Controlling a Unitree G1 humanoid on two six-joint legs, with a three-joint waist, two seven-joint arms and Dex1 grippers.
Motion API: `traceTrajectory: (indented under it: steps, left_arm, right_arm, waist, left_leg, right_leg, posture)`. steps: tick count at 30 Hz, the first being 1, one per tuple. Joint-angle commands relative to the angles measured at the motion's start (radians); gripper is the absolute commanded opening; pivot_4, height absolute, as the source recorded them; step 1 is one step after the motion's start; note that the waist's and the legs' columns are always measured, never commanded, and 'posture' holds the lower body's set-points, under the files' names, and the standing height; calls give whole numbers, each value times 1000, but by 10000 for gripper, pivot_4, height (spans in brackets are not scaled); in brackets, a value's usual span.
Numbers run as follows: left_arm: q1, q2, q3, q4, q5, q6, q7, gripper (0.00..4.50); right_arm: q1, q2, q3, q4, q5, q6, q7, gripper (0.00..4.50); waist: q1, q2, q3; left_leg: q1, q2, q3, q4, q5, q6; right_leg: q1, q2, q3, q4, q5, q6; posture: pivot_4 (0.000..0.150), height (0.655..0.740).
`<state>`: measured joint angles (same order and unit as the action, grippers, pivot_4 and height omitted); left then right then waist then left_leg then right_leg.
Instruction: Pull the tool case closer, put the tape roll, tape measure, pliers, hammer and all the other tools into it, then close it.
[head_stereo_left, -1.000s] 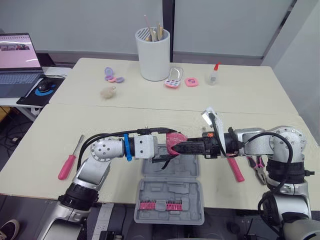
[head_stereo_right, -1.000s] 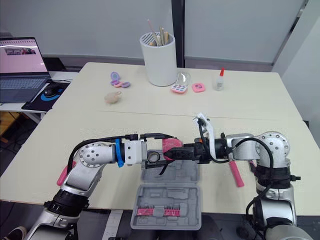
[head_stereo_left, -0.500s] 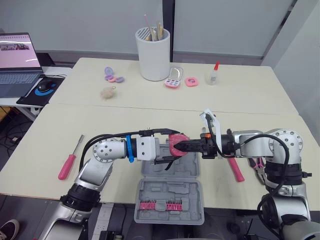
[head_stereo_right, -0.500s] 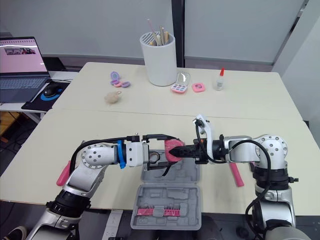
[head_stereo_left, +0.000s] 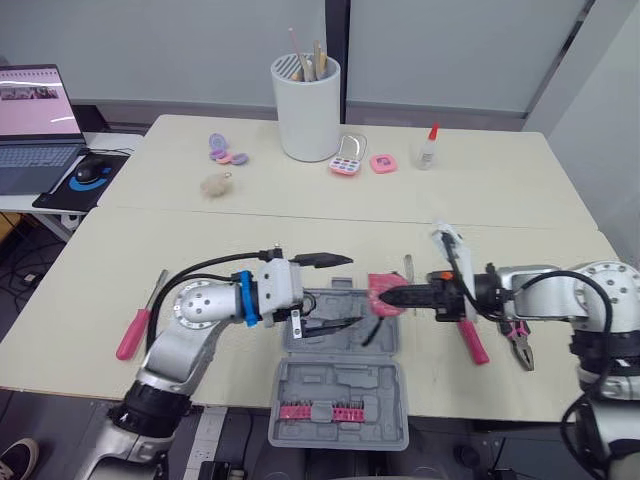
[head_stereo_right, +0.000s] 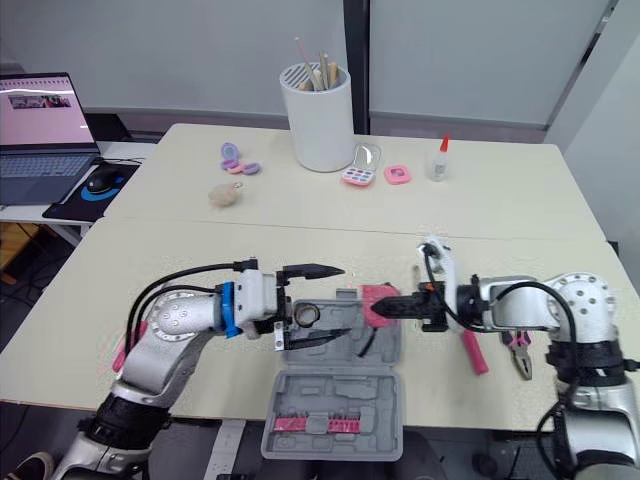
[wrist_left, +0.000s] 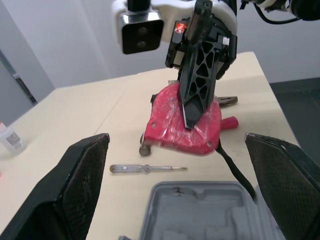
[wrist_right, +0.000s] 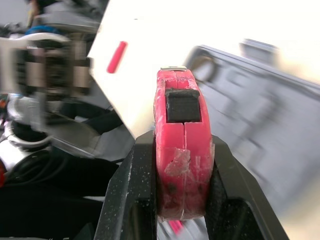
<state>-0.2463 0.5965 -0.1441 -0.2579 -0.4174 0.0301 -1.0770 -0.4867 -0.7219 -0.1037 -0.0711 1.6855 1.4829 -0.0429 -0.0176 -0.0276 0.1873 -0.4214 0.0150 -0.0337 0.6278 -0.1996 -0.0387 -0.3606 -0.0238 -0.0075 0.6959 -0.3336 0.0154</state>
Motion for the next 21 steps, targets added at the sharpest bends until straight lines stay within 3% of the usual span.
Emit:
traceTrajectory:
  steps: [1, 7, 21]
  left_arm:
    - [69, 46, 30, -139, -80, 78, -14, 45000]
    - [159, 80, 17, -239, -85, 125, -12, 45000]
    - [243, 101, 35, -266, -48, 114, -2, 45000]
  right_arm:
    - [95, -116, -46, 17, 70, -17, -2, 7758]
    - [197, -188, -7, 74, 9, -7, 26, 7758]
    - [219, -15, 45, 138, -184, 4, 43, 7758]
  waist:
    - [0, 0, 0]
    - [-5, 0, 0]
    - [-9, 1, 0]
  left_leg:
    - [0, 0, 0, 0, 0, 0]
    - [2, 1, 2, 0, 0, 0]
    - [2, 14, 13, -1, 0, 0]
  right_leg:
    - [0, 0, 0, 0, 0, 0]
    - [0, 1, 2, 0, 0, 0]
    - [-5, 12, 15, -4, 1, 1]
  posture:
    - [1500, 7400]
    - [1500, 7400]
    - [1500, 7400]
